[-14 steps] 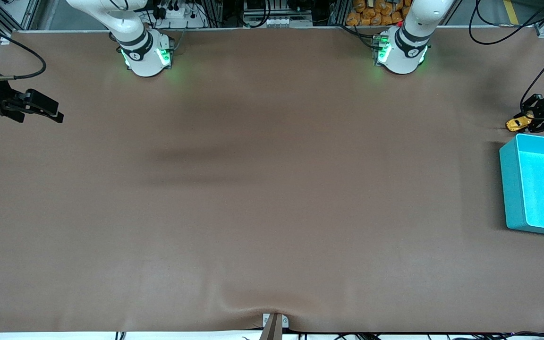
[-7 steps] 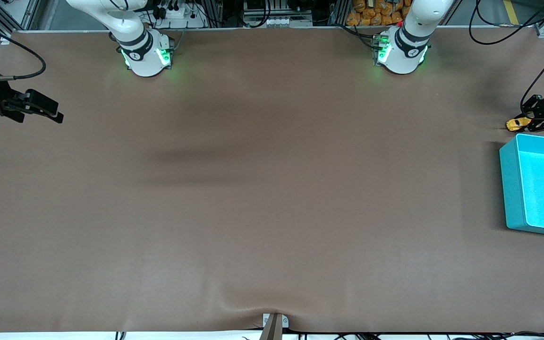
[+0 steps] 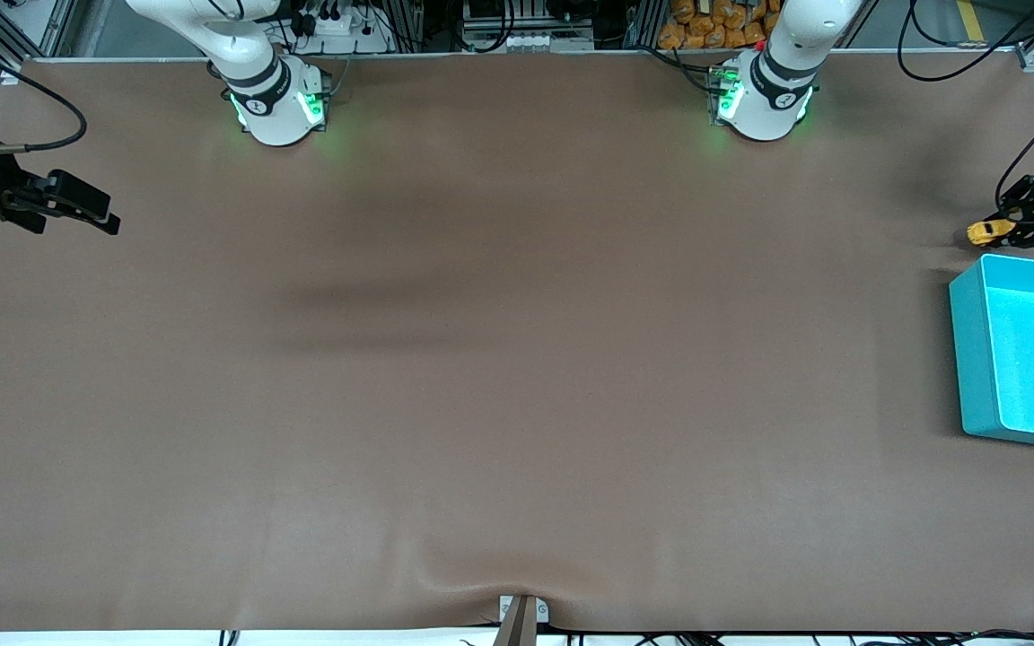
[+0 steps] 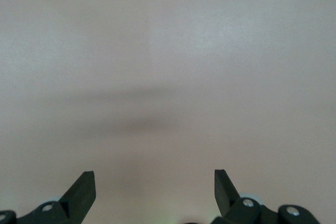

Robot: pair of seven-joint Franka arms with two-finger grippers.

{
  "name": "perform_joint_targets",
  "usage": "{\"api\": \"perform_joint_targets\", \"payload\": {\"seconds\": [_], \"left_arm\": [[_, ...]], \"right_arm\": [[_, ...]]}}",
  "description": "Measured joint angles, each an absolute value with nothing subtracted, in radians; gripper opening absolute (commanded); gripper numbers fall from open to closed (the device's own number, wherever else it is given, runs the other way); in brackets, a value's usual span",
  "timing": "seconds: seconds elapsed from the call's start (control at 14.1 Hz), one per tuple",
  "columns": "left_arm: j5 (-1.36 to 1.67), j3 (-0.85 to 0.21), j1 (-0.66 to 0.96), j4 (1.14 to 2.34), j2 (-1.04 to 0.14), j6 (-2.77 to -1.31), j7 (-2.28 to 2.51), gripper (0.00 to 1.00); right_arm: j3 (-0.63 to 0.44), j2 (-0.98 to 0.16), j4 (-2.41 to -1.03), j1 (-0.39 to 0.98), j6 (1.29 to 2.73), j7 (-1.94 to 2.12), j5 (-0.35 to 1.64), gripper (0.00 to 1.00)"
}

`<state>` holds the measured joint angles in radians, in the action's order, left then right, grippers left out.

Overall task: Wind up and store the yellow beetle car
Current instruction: 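Lift the car with the left gripper and carry it over the bin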

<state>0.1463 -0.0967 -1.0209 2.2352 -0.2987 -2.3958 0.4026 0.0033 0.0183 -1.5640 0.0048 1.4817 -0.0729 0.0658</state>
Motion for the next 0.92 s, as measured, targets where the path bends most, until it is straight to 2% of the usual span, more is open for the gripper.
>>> {"api": "perform_joint_targets", "payload": {"seconds": [0.57, 0.92], "left_arm": [[0.094, -0.113, -1.021, 2.234, -0.121, -2.263, 0.331, 0.00], [0.012, -0.240, -1.019, 2.200, -0.063, -2.251, 0.325, 0.00]], "right_arm": [[0.001, 0.018, -1.564, 0.005, 1.492, -0.073, 0.066, 1.00], [0.000, 0.019, -1.563, 0.006, 1.522, -0.073, 0.064, 1.00]]}}
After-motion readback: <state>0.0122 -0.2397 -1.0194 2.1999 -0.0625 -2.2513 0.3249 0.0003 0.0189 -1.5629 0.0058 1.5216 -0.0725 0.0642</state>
